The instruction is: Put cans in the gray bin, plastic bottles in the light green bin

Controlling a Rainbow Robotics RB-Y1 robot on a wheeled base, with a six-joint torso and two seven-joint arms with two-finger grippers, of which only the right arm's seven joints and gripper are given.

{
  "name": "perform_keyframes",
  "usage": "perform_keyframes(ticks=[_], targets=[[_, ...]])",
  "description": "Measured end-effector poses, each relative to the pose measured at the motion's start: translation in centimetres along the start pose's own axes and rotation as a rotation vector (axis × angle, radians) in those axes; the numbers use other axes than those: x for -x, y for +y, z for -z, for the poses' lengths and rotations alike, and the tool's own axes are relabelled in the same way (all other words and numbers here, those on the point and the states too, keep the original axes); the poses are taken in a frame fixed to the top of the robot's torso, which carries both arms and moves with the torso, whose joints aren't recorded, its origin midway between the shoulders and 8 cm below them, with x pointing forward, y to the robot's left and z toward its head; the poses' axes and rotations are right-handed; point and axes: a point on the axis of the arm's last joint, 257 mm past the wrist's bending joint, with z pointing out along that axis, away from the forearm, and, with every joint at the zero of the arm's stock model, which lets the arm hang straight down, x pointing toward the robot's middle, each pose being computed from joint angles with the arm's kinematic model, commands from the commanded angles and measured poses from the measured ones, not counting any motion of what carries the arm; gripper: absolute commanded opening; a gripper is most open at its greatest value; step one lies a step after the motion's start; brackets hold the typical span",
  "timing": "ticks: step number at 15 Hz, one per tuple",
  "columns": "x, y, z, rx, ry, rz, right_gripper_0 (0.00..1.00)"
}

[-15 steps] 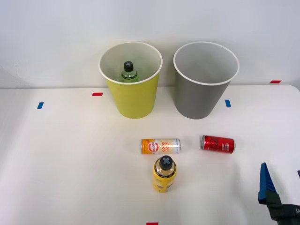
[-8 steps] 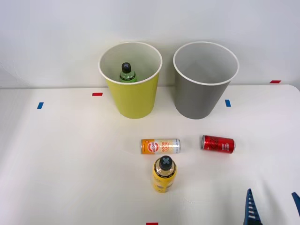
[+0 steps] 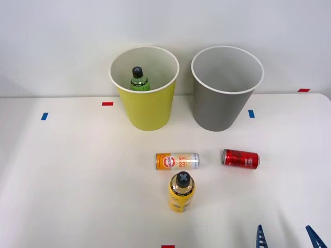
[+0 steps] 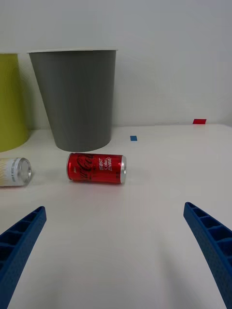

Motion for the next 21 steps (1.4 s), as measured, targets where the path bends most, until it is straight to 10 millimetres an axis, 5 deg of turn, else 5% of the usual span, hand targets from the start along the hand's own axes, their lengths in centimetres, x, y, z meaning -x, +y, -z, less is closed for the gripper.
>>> perform_keyframes(ticks=[21], targets=[[0.59,0.05,0.97,-0.001,-0.032,0.008,0.98]])
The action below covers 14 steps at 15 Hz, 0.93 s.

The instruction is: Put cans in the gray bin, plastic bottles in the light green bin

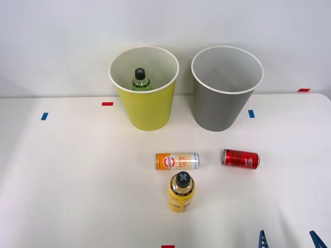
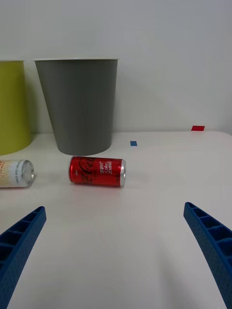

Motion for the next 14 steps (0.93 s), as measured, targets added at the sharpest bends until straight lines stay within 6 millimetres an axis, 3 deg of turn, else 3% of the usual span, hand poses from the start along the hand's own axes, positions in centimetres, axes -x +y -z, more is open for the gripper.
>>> perform_keyframes(ticks=[14], targets=[[0.00,0.00,0.00,0.000,0.000,0.000,0.98]])
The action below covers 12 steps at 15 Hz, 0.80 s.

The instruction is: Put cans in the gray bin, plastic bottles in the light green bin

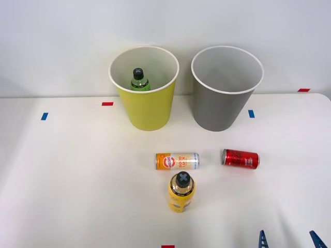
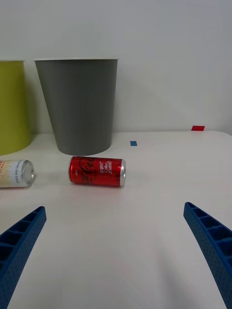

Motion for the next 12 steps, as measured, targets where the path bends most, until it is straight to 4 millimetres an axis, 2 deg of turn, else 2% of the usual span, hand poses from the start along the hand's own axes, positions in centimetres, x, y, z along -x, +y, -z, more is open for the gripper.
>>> perform_keyframes(ticks=[12], targets=[[0.00,0.00,0.00,0.000,0.000,0.000,0.98]])
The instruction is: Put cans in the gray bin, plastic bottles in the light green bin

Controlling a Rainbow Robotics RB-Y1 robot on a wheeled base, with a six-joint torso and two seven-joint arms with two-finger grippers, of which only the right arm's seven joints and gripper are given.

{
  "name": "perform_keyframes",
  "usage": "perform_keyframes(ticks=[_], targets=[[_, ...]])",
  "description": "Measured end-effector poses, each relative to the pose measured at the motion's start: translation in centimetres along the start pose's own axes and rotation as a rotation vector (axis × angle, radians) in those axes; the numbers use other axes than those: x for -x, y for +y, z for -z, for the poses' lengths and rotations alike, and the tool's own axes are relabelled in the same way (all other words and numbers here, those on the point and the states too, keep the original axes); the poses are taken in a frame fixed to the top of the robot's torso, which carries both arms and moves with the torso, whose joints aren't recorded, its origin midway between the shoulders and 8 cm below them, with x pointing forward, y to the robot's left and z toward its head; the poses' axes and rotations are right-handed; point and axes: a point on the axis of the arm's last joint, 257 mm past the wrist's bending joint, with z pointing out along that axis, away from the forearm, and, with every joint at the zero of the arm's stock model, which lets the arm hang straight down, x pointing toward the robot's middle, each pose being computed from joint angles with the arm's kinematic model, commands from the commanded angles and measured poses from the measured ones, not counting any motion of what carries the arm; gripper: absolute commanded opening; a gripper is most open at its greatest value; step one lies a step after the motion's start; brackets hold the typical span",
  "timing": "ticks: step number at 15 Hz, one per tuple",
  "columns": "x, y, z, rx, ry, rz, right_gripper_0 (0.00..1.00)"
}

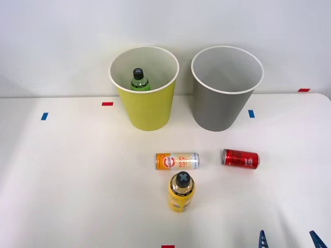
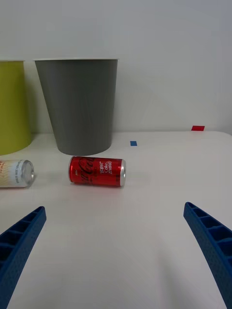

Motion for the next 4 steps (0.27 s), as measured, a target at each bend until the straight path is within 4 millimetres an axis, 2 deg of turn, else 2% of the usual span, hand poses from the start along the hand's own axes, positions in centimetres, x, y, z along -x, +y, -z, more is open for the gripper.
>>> perform_keyframes(ticks=[4], targets=[[0.00,0.00,0.00,0.000,0.000,0.000,0.98]])
